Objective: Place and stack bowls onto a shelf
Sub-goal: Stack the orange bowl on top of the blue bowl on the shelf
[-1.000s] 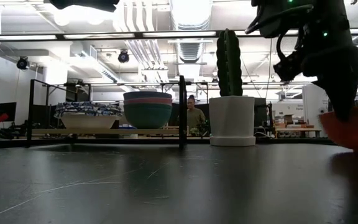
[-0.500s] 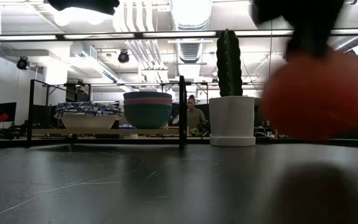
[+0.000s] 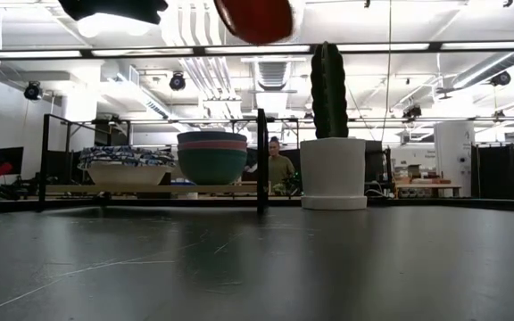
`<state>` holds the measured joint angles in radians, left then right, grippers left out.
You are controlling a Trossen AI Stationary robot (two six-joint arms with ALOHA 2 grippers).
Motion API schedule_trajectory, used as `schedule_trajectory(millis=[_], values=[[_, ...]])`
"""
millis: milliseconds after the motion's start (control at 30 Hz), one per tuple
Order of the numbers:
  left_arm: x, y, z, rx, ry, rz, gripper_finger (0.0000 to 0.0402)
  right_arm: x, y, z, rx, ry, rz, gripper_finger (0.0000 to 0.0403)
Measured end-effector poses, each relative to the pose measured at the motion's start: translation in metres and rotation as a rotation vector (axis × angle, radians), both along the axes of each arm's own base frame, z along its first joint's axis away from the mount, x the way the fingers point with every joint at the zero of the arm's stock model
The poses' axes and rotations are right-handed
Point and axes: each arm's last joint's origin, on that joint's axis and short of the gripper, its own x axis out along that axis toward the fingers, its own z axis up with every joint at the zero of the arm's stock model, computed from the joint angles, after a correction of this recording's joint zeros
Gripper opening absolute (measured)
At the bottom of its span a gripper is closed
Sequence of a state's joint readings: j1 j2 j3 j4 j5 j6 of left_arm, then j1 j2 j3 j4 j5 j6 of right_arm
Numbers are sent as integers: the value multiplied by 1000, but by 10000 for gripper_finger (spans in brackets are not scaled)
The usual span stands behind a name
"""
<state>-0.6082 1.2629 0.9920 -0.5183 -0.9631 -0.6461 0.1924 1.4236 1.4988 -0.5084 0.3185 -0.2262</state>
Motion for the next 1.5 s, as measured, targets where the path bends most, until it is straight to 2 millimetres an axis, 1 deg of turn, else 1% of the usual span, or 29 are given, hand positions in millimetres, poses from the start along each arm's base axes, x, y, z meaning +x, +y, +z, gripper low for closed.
schedule_trajectory(millis=[67, 167, 300, 467, 633, 767, 933, 1000, 1167, 1333, 1500], values=[[0, -2, 1, -4, -14, -4, 134, 7, -16, 4, -51, -83, -31, 12], [-3, -6, 2, 0, -29, -9, 134, 20, -44, 5, -92, -190, -69, 12], [-5, -11, 3, 4, -43, -19, 134, 37, -84, -6, -103, -214, -97, 12], [-6, -11, 3, 31, -59, 6, 134, 57, -129, -36, -65, -175, -107, 12], [-6, -11, 3, 32, -59, 5, 134, 75, -160, -74, -58, -101, -180, 12], [-6, -11, 3, 36, -56, 3, 134, 82, -171, -92, -56, -69, -203, 12], [-6, -11, 3, 38, -55, 2, 134, 87, -175, -99, -61, -69, -203, 17], [-6, -11, 3, 43, -52, 0, 134, 88, -176, -100, -67, -75, -201, 27], [-6, -11, 3, 45, -51, -2, 134, 91, -177, -106, -65, -74, -203, 66], [-6, -11, 3, 45, -50, -2, 134, 90, -177, -103, -26, -91, -223, 97], [-6, -11, 3, 44, -50, -3, 134, 89, -174, -92, 41, -177, -247, 106]])
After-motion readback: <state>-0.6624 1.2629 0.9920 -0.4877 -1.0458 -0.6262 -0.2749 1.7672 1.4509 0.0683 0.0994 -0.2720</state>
